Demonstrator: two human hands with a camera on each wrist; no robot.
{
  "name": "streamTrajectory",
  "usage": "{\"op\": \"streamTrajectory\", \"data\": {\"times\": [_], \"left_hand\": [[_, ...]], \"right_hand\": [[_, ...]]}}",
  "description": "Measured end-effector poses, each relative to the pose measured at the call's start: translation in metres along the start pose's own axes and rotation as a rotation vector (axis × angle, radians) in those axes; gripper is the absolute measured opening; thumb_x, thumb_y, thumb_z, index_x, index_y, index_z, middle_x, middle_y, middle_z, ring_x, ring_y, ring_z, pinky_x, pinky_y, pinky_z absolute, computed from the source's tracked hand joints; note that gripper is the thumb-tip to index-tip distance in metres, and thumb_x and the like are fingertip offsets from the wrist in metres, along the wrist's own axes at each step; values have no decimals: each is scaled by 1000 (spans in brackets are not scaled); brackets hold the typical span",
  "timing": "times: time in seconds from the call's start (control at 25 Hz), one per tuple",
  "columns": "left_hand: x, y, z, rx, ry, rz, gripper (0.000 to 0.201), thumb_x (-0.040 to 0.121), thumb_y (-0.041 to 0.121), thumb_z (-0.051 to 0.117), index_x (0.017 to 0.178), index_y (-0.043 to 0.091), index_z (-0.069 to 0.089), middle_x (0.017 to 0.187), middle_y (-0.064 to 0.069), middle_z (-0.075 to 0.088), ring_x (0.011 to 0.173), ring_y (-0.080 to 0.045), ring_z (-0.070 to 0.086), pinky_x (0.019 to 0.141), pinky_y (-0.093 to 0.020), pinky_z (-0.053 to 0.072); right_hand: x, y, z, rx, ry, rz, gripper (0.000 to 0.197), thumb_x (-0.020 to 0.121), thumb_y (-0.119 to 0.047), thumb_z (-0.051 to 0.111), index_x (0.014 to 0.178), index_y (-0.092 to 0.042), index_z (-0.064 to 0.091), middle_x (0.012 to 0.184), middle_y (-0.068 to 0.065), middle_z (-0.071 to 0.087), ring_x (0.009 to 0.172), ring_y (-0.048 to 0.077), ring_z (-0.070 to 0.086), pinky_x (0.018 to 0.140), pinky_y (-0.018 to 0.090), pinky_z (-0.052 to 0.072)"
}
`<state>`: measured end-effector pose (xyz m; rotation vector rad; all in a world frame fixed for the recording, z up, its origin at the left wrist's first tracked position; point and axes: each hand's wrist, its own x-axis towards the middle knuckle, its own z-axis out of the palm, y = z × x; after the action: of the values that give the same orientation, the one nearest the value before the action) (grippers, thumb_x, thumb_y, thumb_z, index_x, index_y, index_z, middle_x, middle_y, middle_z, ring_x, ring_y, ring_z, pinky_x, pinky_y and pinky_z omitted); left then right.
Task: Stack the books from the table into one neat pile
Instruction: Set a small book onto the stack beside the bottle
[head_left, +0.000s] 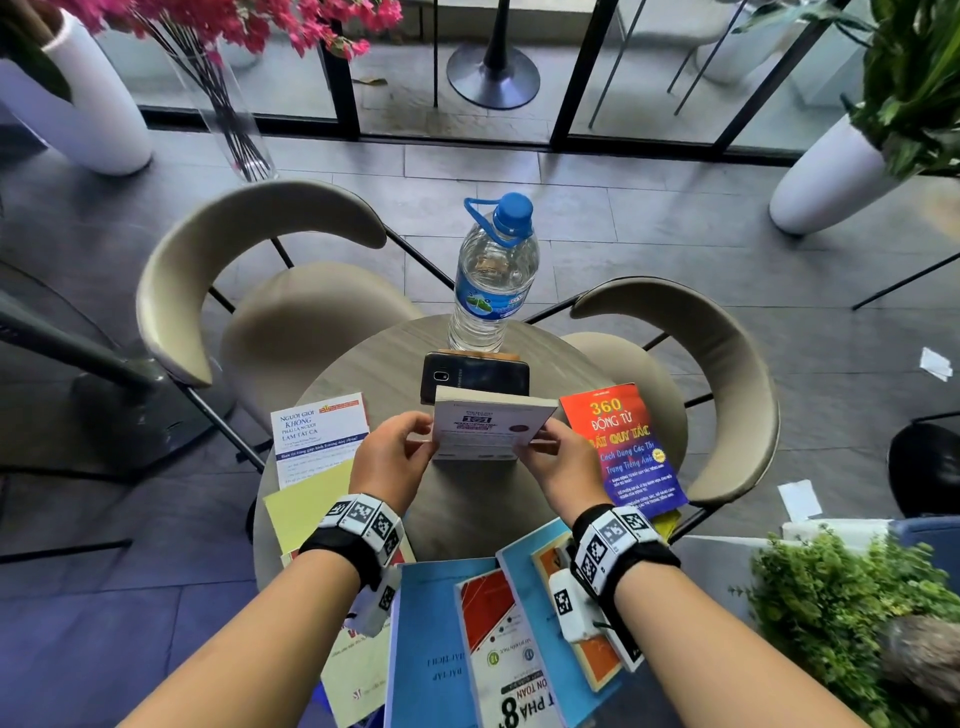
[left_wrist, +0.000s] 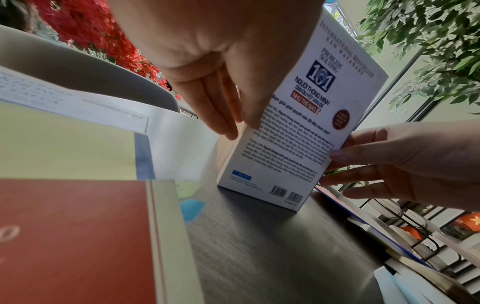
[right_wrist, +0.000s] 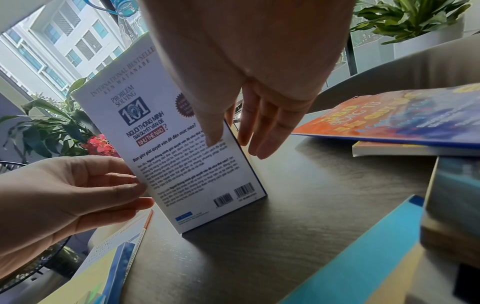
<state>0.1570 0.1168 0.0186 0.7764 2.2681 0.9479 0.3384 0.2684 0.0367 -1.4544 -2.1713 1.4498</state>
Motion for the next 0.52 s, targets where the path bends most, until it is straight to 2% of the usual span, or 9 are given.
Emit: {"op": "streamTrajectory", "data": {"times": [0.16, 0.24, 0.28, 0.36, 0.44, 0.52], "left_hand": [[-2, -4, -4, 34, -10, -13, 40, 87, 29, 77, 125, 28, 64, 116, 9, 69, 92, -6, 69, 83, -30, 61], [-5, -12, -13, 95, -1, 22, 51, 84, 33, 80, 130, 26, 60, 120, 7, 68, 99, -7, 67, 86, -28, 58], [-7, -19, -19, 115, 7, 42, 56, 82, 35, 81, 132, 25, 59, 123, 5, 67, 104, -9, 66, 89, -29, 56], [-11, -36, -38, 122, 56, 35, 65, 80, 37, 83, 137, 22, 55, 131, 2, 63, 117, -15, 63, 99, -33, 52], [-16, -56, -61, 107, 148, -42, 75, 78, 35, 85, 142, 20, 50, 138, -2, 58, 127, -21, 56, 108, -37, 45], [-17, -76, -81, 92, 213, -148, 85, 76, 35, 86, 148, 21, 43, 143, -6, 53, 132, -25, 51, 113, -40, 40]], "right_hand": [[-3, 2, 1, -64, 15, 52, 39, 84, -49, 74, 119, -35, 65, 108, -11, 71, 97, 9, 68, 85, 39, 60], [-9, 4, -4, -188, 22, 119, 35, 86, -41, 76, 116, -24, 68, 102, -4, 71, 91, 14, 68, 83, 38, 59], [-14, 9, -7, -269, -11, 156, 28, 87, -38, 76, 108, -19, 71, 98, -1, 72, 90, 17, 69, 82, 39, 59], [-24, 14, -7, -351, -207, 253, 25, 87, -40, 75, 95, -16, 75, 91, 1, 75, 87, 20, 72, 82, 41, 60], [-37, 4, 3, -386, -435, 309, 35, 88, -46, 71, 108, -17, 75, 101, -1, 76, 94, 17, 71, 88, 37, 59], [-46, -19, 21, -421, -564, 232, 43, 92, -49, 64, 124, -21, 69, 120, -2, 71, 111, 15, 66, 98, 31, 52]]}}
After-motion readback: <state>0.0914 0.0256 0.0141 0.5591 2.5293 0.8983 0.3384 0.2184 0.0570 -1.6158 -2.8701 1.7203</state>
